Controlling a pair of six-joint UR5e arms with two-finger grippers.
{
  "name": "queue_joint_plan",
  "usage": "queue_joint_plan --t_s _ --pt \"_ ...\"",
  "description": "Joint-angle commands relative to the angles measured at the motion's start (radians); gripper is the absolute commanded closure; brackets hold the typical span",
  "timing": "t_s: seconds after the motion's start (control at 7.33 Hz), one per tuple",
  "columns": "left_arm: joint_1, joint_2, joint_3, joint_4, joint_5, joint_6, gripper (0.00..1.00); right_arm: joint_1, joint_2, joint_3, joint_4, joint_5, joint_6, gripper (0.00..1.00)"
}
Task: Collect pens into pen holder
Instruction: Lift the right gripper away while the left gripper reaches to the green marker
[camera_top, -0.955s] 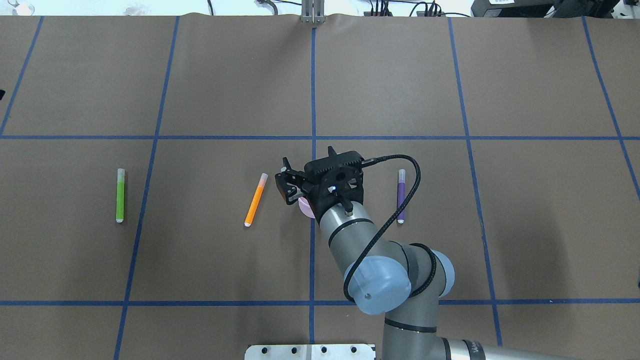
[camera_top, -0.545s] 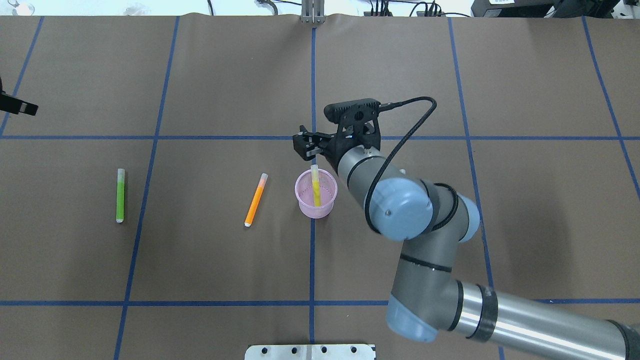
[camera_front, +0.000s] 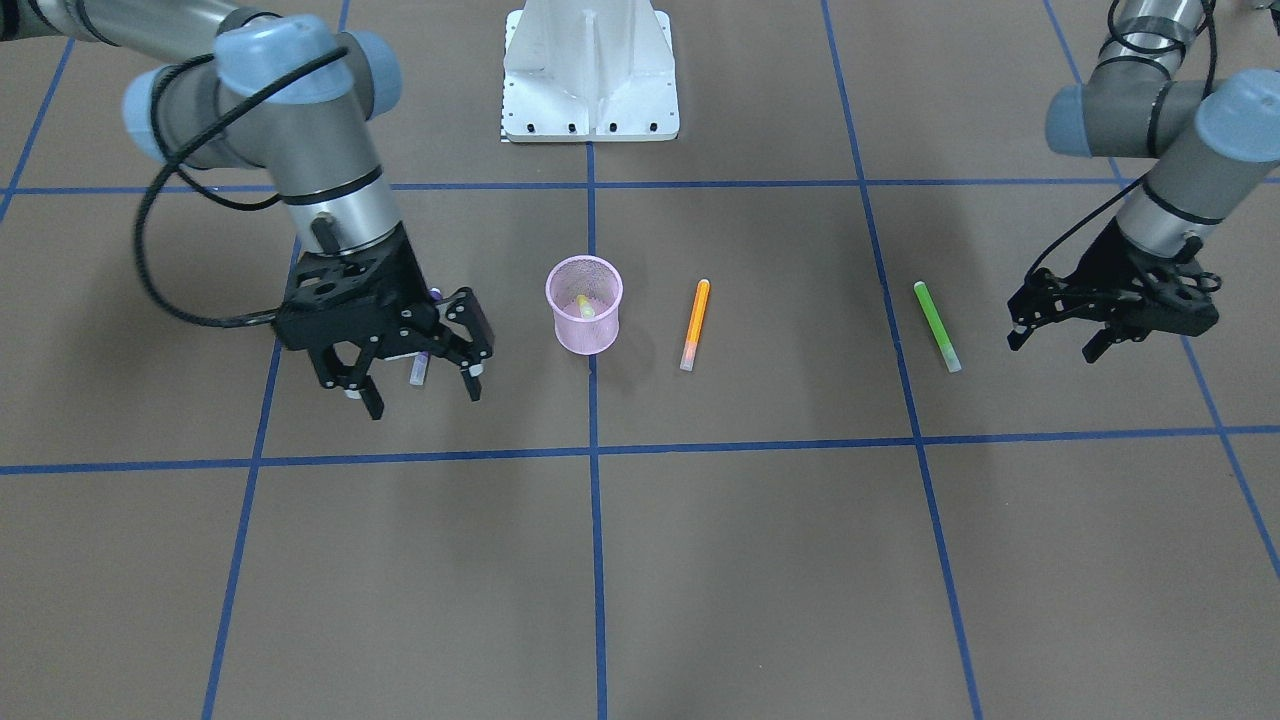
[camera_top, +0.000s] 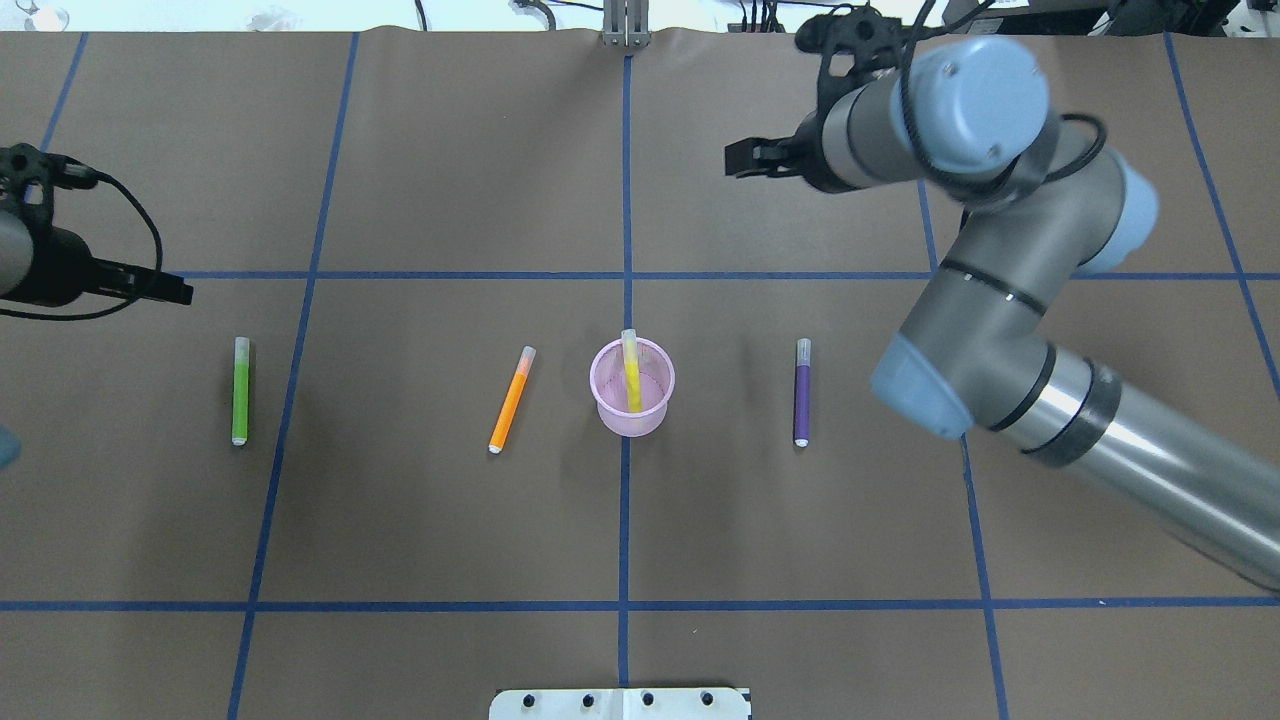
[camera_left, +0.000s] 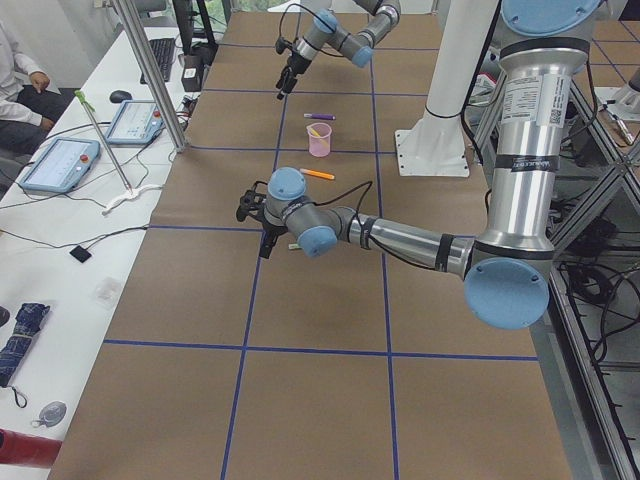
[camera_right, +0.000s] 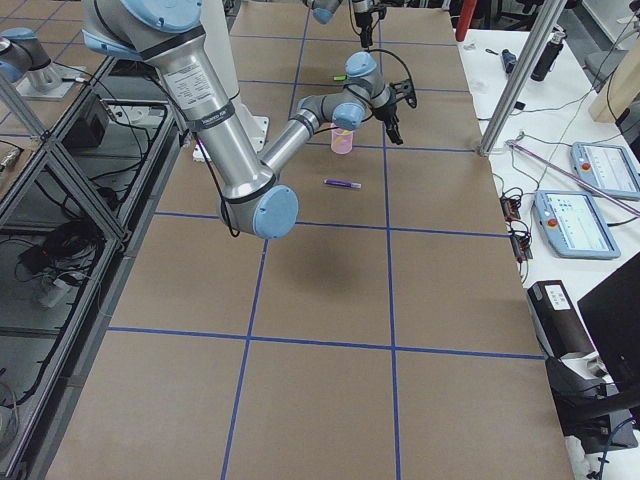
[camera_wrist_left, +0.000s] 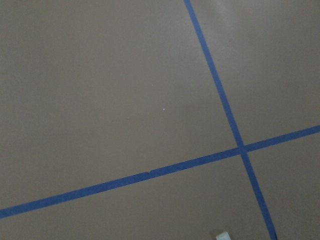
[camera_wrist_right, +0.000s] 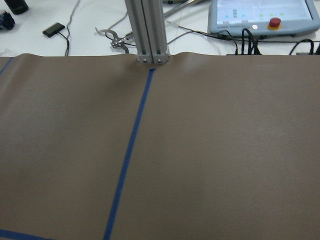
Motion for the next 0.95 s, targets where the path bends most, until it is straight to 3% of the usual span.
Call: queue_joint_plan --t_s 0.0,0.27,0.41,0.55,0.82 --pt "0.127 0.000 0.005 0.000 0.104 -0.165 0.00 0.192 -0.021 -0.001 -0.117 0.260 -0.125 0.00" --pt "0.196 -0.002 0.005 0.000 0.135 -0.247 0.02 0.289 -0.072 0.001 -0.165 0.337 -0.314 0.00" --pt "0.226 -0.002 0.007 0.000 0.176 -0.282 0.13 0.301 -0.080 0.001 -0.165 0.342 -0.333 0.00" --pt "0.228 0.001 0.007 0.000 0.181 -0.284 0.34 0.302 -0.078 0.001 -0.165 0.342 -0.333 0.00" --pt "0.227 0.004 0.008 0.005 0.181 -0.275 0.92 0.302 -0.080 0.007 -0.163 0.340 -0.333 0.00"
